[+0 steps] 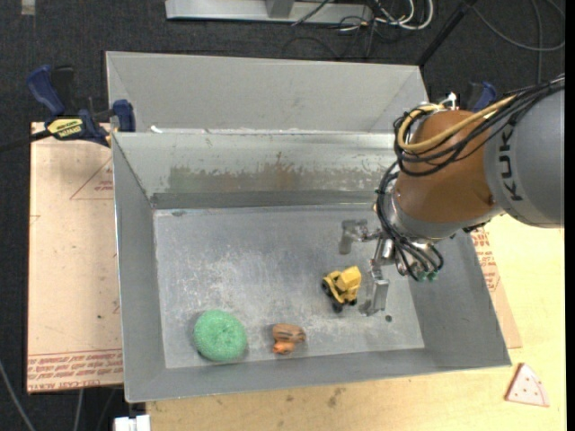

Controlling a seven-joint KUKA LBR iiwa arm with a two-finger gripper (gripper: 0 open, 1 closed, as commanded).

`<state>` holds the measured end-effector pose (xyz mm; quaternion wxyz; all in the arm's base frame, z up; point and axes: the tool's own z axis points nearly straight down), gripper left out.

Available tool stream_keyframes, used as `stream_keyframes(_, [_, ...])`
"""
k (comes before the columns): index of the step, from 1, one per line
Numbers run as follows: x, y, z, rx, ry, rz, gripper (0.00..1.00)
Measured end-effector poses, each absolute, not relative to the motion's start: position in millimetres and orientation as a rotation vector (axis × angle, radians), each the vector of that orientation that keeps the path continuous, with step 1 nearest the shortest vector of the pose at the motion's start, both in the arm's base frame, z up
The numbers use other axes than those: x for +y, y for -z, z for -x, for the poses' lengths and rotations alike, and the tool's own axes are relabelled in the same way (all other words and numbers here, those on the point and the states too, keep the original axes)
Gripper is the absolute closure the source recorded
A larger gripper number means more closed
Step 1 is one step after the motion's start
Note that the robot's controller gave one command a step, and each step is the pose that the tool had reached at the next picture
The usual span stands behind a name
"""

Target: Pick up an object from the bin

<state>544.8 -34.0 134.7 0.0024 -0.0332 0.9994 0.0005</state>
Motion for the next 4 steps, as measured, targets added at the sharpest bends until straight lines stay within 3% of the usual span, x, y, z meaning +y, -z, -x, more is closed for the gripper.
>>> stream_keyframes(1, [-29.2,-74.2,-533.3,3.138,-0.003,0.160,1.00])
stream_keyframes(2, [-29.2,-74.2,-533.3,3.138,-0.003,0.159,1.00])
stream_keyframes(3, [-12.5,-89.3,-552.2,3.133,-0.002,0.181,1.00])
stream_keyframes(4, [-12.6,-89.3,-552.2,3.133,-0.002,0.180,1.00])
